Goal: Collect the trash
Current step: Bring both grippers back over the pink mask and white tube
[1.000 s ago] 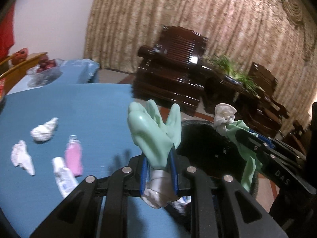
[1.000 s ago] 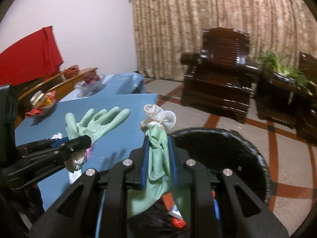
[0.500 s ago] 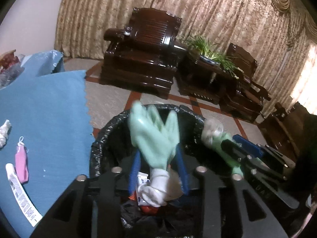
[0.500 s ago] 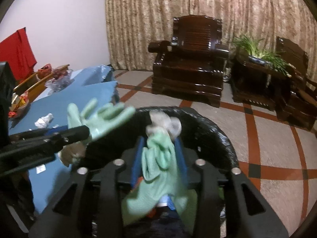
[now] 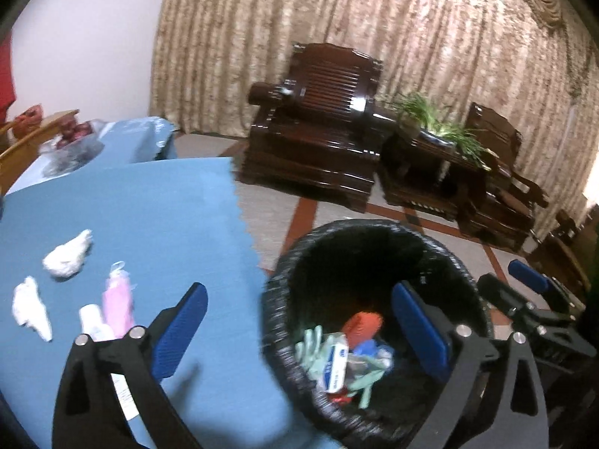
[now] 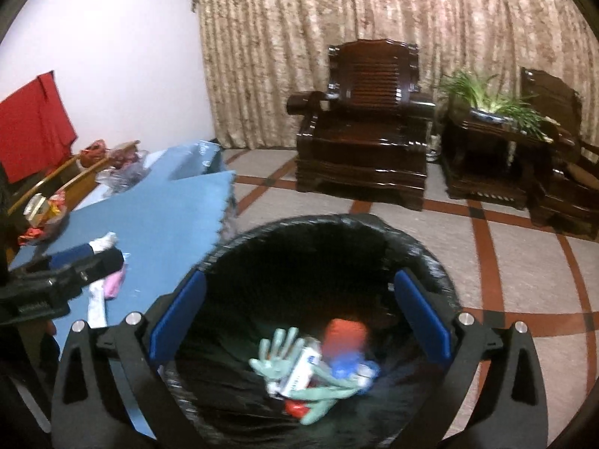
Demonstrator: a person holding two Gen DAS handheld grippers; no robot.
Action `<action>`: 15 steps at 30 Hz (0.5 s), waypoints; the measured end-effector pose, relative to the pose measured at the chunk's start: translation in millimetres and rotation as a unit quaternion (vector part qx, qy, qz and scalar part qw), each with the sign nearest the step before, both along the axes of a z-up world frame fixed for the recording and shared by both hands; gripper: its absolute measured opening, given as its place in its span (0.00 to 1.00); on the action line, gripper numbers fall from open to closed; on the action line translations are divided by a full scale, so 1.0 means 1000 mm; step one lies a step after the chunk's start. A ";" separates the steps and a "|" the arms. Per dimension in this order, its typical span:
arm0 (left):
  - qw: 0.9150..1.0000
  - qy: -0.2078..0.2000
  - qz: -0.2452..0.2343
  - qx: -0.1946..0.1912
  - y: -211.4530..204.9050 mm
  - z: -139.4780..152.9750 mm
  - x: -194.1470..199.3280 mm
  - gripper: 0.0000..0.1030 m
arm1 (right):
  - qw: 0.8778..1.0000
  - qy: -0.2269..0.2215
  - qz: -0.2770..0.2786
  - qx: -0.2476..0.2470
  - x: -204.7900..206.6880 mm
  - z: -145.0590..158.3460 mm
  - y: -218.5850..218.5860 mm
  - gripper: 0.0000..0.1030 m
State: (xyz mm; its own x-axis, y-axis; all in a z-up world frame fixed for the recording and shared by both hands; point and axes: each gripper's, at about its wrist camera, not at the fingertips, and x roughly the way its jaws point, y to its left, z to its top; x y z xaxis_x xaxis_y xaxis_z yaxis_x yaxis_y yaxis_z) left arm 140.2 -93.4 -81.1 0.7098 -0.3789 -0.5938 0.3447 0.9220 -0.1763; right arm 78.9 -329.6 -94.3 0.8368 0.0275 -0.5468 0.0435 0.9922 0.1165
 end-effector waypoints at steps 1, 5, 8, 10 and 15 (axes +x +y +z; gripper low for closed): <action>1.000 -0.002 0.012 0.003 0.011 0.000 -0.004 0.94 | 1.000 -0.003 0.012 0.004 0.001 0.002 0.010 0.95; 0.998 -0.017 0.052 0.023 0.049 0.001 -0.017 0.94 | 0.999 -0.010 0.050 0.009 0.010 0.008 0.041 0.95; 0.994 -0.027 0.094 0.038 0.088 0.001 -0.026 0.94 | 0.996 -0.009 0.083 0.014 0.017 0.008 0.070 0.95; 0.991 -0.029 0.119 0.045 0.111 0.001 -0.029 0.94 | 0.995 -0.007 0.099 0.013 0.022 0.008 0.087 0.95; 0.984 -0.024 0.172 0.050 0.158 -0.002 -0.032 0.94 | 0.990 -0.004 0.138 0.006 0.034 0.005 0.128 0.95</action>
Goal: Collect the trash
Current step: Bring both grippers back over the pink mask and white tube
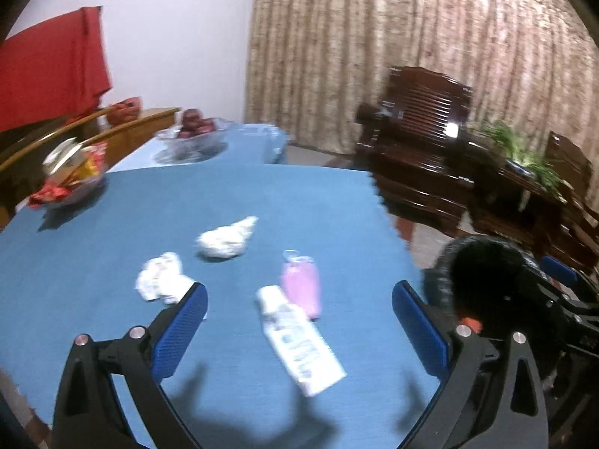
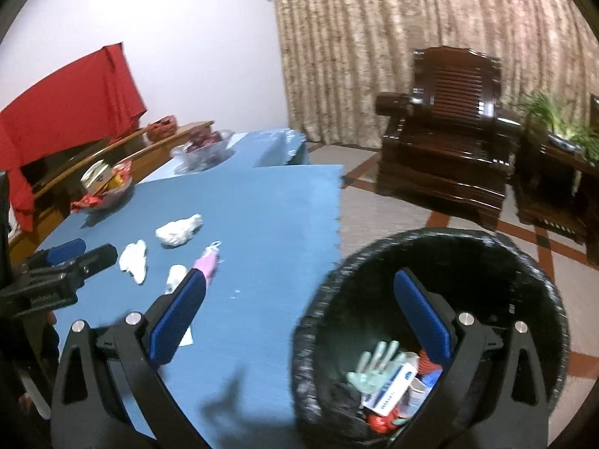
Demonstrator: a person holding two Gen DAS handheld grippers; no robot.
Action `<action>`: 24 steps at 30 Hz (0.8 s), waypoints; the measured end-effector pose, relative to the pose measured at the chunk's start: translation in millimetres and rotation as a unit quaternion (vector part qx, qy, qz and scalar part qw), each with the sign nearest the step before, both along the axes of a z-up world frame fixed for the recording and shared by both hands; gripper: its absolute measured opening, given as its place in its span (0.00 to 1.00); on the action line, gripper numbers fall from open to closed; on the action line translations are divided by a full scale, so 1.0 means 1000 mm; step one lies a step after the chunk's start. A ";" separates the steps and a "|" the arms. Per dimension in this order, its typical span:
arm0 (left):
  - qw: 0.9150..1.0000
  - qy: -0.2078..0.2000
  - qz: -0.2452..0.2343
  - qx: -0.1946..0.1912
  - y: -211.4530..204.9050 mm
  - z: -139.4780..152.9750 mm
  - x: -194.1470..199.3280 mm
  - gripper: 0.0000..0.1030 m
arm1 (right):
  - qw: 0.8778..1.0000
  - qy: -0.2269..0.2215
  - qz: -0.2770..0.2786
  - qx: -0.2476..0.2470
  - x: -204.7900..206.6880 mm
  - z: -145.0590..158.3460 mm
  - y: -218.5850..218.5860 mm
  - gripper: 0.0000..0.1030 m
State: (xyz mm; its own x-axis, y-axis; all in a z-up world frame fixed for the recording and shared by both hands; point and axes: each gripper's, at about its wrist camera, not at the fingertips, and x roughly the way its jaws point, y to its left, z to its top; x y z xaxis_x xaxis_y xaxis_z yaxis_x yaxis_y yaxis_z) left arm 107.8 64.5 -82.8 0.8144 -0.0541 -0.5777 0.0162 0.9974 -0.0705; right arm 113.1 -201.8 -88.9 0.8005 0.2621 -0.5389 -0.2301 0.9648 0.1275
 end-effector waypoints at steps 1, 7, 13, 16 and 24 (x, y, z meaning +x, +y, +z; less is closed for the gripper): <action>1.000 0.001 0.009 0.001 0.009 -0.001 0.000 0.94 | 1.000 0.001 0.005 -0.001 0.002 0.000 0.004 0.95; 0.999 0.006 0.042 0.009 0.044 -0.012 -0.004 0.93 | 0.999 0.006 0.039 -0.011 0.013 -0.004 0.041 0.95; 0.998 0.021 0.063 0.005 0.068 -0.030 0.003 0.93 | 0.998 0.022 0.063 -0.023 0.034 -0.021 0.078 0.95; 0.997 0.026 0.069 0.005 0.077 -0.039 0.008 0.92 | 0.997 0.029 0.070 -0.031 0.043 -0.032 0.091 0.95; 0.996 0.035 0.083 -0.003 0.093 -0.058 0.030 0.91 | 0.994 0.051 0.080 -0.046 0.083 -0.061 0.128 0.90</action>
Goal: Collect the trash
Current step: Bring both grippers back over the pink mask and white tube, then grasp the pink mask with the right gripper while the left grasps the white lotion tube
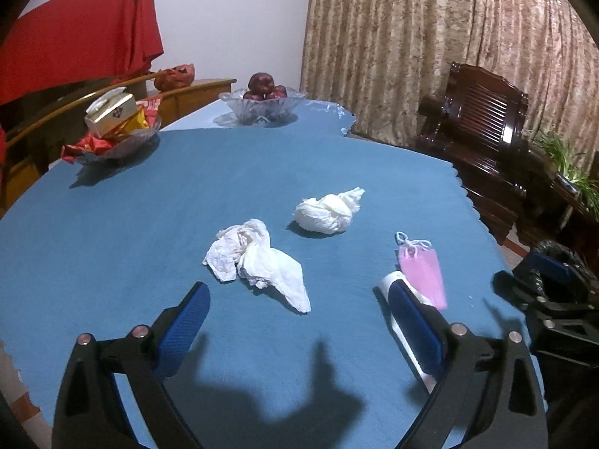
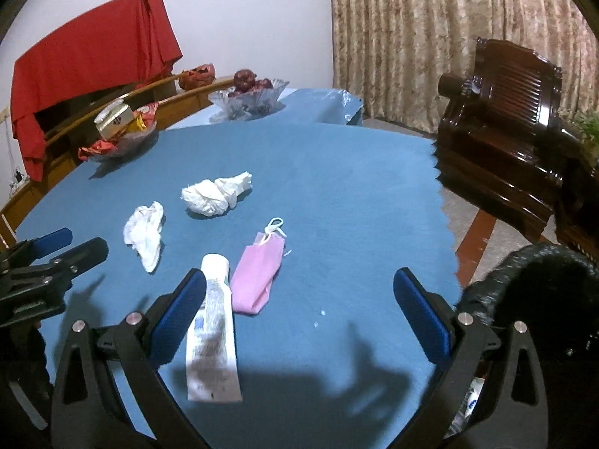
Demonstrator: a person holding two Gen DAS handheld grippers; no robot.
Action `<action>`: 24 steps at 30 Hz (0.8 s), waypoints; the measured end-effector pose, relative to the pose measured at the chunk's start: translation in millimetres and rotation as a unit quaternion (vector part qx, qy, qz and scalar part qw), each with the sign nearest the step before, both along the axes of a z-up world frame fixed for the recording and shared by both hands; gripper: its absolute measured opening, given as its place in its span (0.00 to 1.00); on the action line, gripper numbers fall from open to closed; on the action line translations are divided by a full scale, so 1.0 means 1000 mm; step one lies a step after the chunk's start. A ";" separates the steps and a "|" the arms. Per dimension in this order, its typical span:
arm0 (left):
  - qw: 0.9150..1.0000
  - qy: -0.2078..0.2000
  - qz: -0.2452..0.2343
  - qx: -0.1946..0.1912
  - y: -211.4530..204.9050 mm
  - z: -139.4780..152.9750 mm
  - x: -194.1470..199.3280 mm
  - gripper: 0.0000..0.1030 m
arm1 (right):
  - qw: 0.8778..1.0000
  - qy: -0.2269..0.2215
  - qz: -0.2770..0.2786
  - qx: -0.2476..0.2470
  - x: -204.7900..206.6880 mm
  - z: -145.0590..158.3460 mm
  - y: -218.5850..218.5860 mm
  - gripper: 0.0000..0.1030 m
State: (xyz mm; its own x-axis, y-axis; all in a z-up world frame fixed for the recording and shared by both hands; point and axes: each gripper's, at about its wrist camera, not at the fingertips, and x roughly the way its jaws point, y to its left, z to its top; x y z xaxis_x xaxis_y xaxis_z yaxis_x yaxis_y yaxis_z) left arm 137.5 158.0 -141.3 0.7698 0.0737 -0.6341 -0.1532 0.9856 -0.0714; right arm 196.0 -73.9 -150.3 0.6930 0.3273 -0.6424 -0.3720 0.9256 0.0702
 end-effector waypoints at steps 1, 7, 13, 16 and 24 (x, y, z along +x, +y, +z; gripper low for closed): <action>1.000 0.002 0.001 0.000 0.001 -0.002 0.003 0.91 | 1.000 0.003 0.001 -0.001 0.004 -0.004 0.002 0.84; 1.000 0.005 0.001 0.006 0.003 -0.009 0.014 0.90 | 0.999 0.037 0.009 -0.007 0.029 -0.031 0.018 0.67; 1.000 0.010 0.006 0.002 0.005 -0.016 0.023 0.90 | 0.998 0.065 0.020 -0.009 0.040 -0.045 0.028 0.59; 1.000 0.014 0.005 0.000 0.005 -0.019 0.026 0.90 | 0.997 0.076 0.028 -0.014 0.044 -0.049 0.035 0.54; 1.000 0.014 0.007 -0.005 0.007 -0.021 0.030 0.90 | 0.992 0.103 0.069 -0.016 0.047 -0.055 0.051 0.21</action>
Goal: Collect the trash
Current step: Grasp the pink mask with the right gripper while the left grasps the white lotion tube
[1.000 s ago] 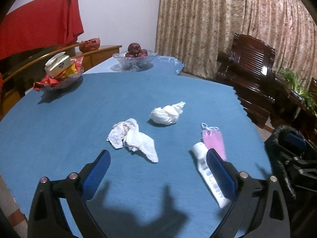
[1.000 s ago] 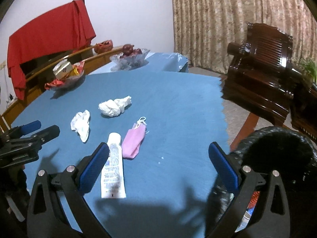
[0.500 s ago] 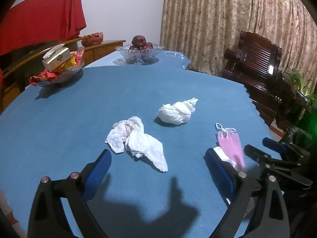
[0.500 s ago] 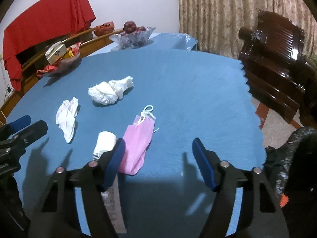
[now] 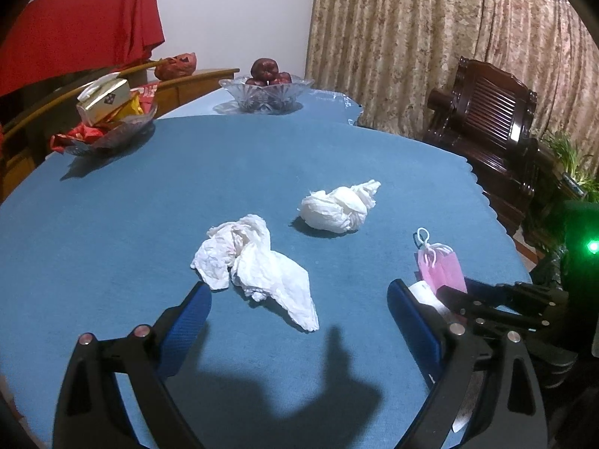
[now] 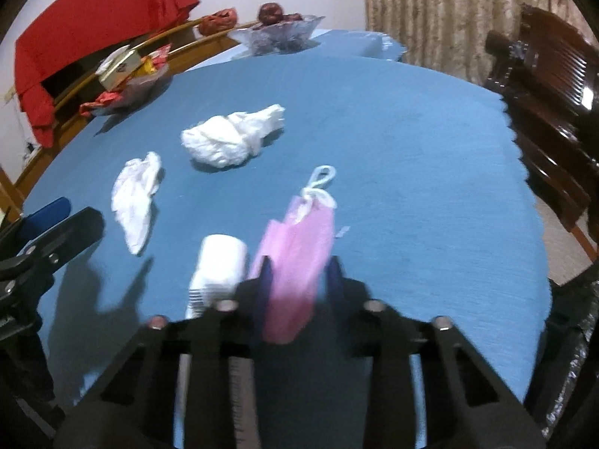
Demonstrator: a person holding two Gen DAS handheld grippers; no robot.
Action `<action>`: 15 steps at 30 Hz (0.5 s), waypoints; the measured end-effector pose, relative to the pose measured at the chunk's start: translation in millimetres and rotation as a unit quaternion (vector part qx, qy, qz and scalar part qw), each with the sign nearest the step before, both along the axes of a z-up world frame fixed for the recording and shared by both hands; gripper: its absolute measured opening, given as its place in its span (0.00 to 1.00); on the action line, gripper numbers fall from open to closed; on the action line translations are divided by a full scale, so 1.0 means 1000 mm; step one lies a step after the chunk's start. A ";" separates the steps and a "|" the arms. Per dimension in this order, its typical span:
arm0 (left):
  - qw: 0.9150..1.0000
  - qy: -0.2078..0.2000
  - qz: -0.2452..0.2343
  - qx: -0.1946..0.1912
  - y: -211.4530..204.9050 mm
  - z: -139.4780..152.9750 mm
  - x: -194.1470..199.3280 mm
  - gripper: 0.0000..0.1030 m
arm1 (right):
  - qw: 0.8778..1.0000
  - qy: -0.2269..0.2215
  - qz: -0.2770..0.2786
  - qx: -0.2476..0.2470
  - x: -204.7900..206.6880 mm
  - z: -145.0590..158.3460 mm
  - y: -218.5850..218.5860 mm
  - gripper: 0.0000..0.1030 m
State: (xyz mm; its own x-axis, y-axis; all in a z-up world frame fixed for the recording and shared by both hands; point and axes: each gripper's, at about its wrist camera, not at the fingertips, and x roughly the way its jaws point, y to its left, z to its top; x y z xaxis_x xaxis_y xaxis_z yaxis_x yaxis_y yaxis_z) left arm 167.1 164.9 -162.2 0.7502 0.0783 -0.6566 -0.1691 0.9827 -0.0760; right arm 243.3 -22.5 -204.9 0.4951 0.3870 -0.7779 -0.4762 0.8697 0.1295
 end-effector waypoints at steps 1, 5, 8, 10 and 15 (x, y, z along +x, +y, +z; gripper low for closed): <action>1.000 0.000 0.001 0.000 0.001 0.001 0.000 0.90 | 1.000 0.000 0.003 0.000 -0.001 0.000 0.002 0.17; 1.000 -0.001 0.002 -0.002 0.001 0.002 -0.001 0.90 | 1.000 0.005 0.007 0.016 -0.003 0.002 -0.001 0.14; 1.000 -0.002 -0.005 -0.004 -0.004 0.003 -0.002 0.90 | 1.000 -0.001 -0.001 0.024 -0.007 0.008 -0.011 0.11; 1.000 -0.002 -0.011 -0.006 -0.010 0.004 -0.002 0.90 | 1.000 -0.007 -0.010 0.028 -0.010 0.013 -0.020 0.09; 0.999 0.005 -0.039 -0.009 -0.036 0.003 0.000 0.89 | 0.999 -0.020 -0.034 0.031 -0.015 0.024 -0.043 0.08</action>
State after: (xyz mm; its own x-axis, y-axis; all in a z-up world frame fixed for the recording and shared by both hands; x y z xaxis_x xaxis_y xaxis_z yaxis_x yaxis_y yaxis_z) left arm 167.5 128.4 -159.0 0.7471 0.0076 -0.6647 -0.0931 0.9913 -0.0933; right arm 228.3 -65.4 -180.4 0.5526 0.3981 -0.7323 -0.4227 0.8910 0.1655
